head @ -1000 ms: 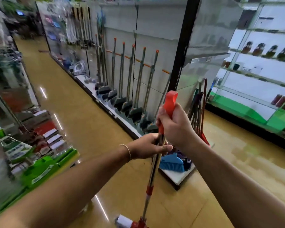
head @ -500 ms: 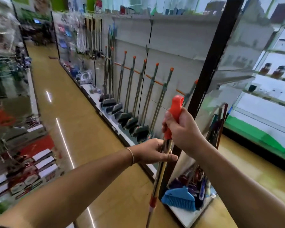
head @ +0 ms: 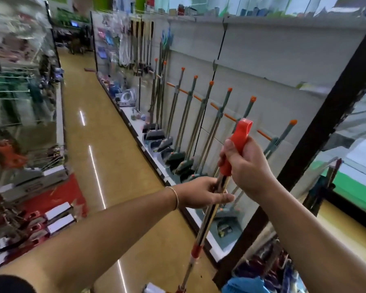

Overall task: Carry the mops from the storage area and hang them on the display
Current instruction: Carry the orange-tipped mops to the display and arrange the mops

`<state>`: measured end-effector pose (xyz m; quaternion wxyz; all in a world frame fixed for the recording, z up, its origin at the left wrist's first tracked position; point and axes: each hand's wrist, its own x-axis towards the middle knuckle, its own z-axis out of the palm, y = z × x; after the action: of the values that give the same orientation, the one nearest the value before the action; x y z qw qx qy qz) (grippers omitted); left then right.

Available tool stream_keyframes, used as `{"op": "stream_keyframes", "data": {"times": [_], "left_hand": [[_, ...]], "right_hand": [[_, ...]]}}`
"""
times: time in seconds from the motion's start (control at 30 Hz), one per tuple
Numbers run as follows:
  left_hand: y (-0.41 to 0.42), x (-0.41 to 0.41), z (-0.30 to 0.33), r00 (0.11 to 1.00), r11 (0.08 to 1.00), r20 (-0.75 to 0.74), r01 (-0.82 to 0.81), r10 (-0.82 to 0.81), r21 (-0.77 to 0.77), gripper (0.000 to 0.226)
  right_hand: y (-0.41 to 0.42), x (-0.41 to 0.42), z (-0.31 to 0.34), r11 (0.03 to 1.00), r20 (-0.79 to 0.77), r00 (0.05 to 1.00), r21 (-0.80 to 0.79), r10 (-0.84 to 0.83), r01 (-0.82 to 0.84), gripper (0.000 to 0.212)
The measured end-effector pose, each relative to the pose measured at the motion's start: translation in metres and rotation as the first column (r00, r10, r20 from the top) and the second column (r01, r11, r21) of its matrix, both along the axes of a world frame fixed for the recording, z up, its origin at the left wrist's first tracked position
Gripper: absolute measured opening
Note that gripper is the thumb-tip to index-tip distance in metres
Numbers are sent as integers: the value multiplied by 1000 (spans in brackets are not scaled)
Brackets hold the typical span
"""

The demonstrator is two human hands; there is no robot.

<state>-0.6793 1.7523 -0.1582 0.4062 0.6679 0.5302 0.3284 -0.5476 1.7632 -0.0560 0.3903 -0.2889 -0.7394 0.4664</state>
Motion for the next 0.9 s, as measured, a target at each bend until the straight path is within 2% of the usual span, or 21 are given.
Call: {"op": "stream_keyframes", "data": {"times": [0.3,0.47,0.6,0.7,0.8,0.9], "left_hand": [[86,-90,-8,981,985,-88,-173,172,-2,45],[139,-143,0,970,978,-129,-209,208,3,20],[176,-181,12,937,961,-220,-274,272,19,37],[191,-206,15,920,943,-212,-332,330,26,22],[201,-234,16,883,914,-249,-404,397,25,38],[207,-266,16,856,890,-262,-455,445,27,28]], "right_hand": [[105,-92,-13,989,-16,989,1,145,-145,10],[173,-148,-9,968,3,968,-12,250,-250,9],[221,-189,-2,932,-32,933,-33,360,-361,7],[244,-220,-1,899,-13,901,-49,435,-435,5],[260,-253,-3,877,0,877,-17,481,-481,7],[274,-290,-2,853,30,853,15,520,-521,11]]}}
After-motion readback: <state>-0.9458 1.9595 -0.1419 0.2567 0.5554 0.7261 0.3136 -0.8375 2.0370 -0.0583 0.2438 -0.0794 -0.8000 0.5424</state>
